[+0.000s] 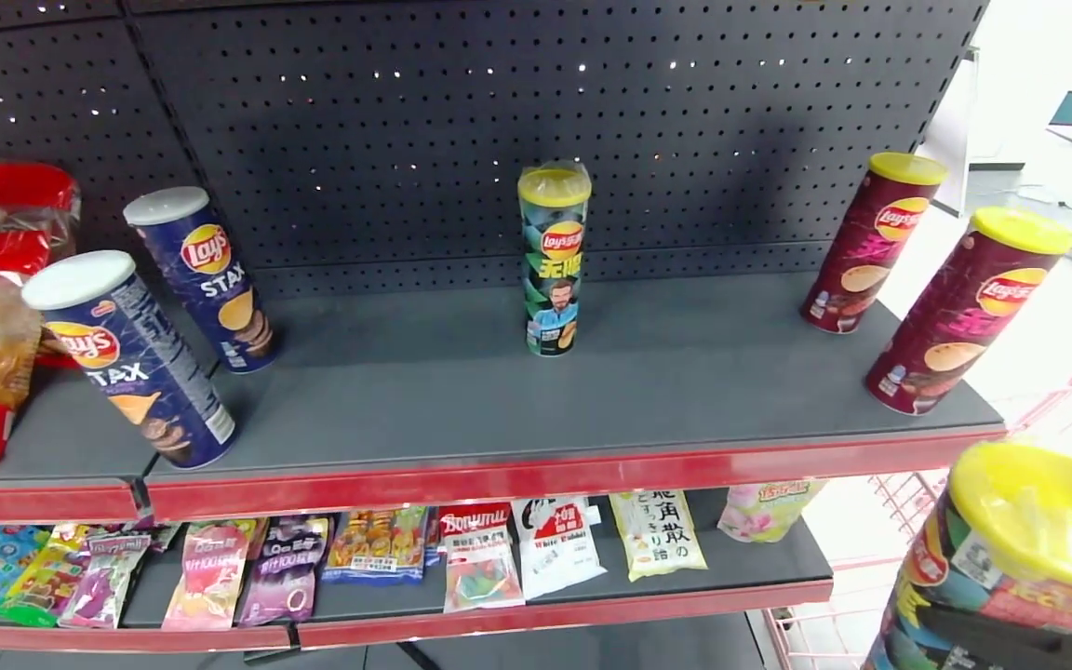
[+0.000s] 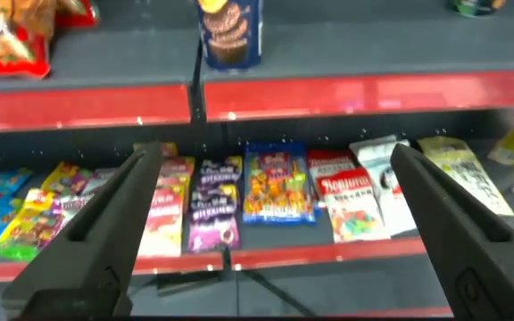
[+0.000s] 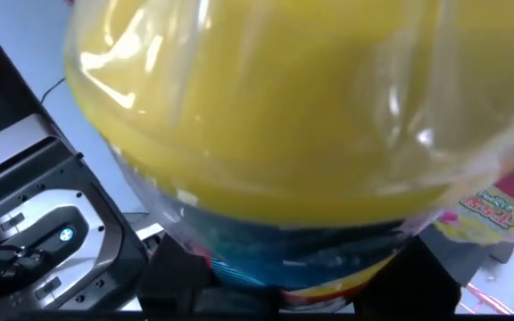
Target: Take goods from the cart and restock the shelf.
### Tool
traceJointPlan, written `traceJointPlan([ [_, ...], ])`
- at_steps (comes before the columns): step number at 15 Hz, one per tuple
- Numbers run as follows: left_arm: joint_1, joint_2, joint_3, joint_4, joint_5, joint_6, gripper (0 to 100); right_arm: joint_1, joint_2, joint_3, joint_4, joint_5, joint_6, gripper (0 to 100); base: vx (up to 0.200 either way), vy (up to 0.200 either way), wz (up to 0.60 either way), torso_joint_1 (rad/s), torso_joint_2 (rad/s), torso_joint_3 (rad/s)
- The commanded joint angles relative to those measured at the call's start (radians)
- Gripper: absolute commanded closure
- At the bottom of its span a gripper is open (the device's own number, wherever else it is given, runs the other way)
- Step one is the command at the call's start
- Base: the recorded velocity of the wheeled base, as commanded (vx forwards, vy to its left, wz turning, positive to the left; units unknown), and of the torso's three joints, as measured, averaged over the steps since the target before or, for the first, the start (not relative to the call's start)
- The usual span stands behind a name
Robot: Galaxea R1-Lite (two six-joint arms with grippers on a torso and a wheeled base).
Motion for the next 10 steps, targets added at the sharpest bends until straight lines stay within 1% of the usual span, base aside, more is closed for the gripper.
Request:
traceJointPlan([
  [1,-0.001,-0.002,0.0,0.0,0.0,0.0,0,0.038,0.002,-0.004,-0.002,0.001,0.0,100,0.2,0.0,0.0,0.002,0.01,0.002],
  [4,-0.001,0.0,0.0,0.0,0.0,0.0,0,0.045,0.002,-0.001,-0.002,0.002,0.0,100,0.2,0.0,0.0,0.009,0.0,0.002],
  [10,-0.001,0.0,0.0,0.0,-0.001,0.0,0,0.045,0.004,0.002,-0.002,0.002,0.0,100,0.0,0.0,0.0,0.0,0.0,0.0],
])
